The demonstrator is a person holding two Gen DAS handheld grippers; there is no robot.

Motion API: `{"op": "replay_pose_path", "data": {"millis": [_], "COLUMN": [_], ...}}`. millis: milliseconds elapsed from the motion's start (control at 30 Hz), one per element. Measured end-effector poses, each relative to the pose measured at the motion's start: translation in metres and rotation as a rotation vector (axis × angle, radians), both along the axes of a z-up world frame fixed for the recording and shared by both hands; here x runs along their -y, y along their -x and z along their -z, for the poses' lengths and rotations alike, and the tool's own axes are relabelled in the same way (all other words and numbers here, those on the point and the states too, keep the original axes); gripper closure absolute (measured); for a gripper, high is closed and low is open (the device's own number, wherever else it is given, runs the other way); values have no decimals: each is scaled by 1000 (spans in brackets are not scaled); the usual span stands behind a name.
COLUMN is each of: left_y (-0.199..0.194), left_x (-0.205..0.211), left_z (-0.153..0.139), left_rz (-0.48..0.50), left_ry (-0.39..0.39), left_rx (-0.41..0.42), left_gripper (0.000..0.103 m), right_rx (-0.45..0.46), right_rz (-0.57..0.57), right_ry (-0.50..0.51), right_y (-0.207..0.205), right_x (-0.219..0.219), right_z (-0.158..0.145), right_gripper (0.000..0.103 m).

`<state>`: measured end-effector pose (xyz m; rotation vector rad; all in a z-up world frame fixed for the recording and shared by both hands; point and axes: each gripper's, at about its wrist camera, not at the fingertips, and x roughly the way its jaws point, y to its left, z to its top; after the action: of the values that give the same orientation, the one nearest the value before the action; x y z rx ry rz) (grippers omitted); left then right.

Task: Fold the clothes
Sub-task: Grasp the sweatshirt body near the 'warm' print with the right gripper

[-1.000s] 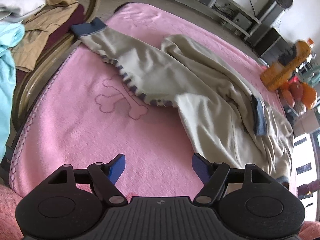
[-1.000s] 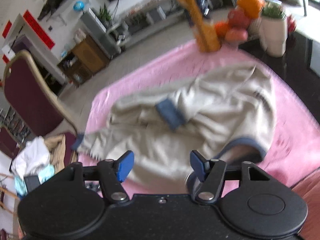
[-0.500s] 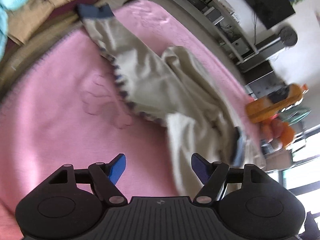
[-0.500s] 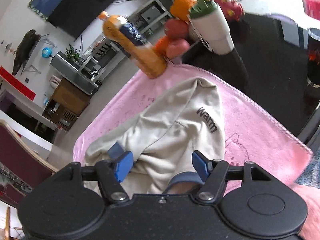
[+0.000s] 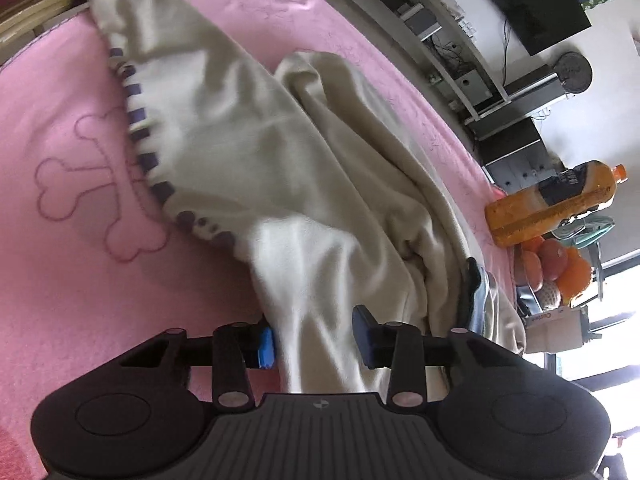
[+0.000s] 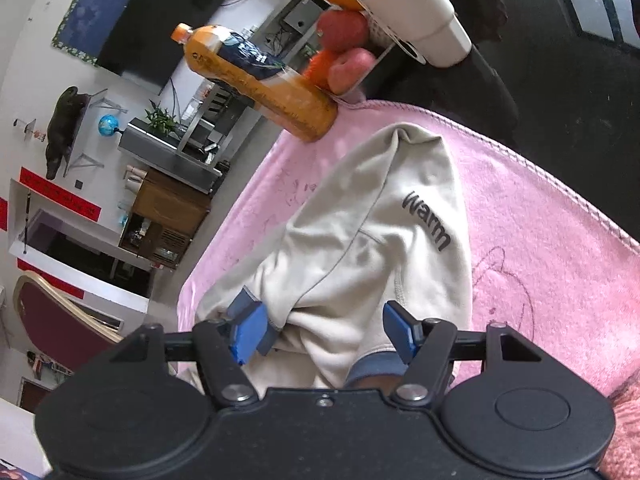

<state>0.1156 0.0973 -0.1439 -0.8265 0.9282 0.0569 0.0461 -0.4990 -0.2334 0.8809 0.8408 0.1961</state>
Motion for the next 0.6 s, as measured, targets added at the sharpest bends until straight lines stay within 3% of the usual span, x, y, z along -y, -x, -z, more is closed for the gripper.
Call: {"op": "replay_pose_path", "data": {"millis": [33, 167, 267, 333, 467, 600], "left_y": [0, 14, 38, 57, 80, 77], "left_x": [1, -2, -21, -32, -52, -56], "left_z": [-1, -25, -57, -78, -88, -54], "left_rz": [6, 16, 4, -15, -45, -60], "left_ry": [-9, -71, -20, -38, -123, -106], "left_rx": [-9, 11, 75, 101, 117, 53], "left_gripper": [103, 103, 103, 103, 103, 103], "right_rx": [-1, 4, 16, 21, 12, -23], "right_rz": [3, 36, 64, 83, 92, 80], "right_ry": [5, 35, 20, 7, 3, 46], "right_y": [-1, 0, 4, 7, 8, -1], "right_x": [0, 2, 6, 9, 10, 4], "right_z": [1, 0, -1, -1, 0, 1], "right_gripper": [39, 39, 39, 39, 39, 39]}}
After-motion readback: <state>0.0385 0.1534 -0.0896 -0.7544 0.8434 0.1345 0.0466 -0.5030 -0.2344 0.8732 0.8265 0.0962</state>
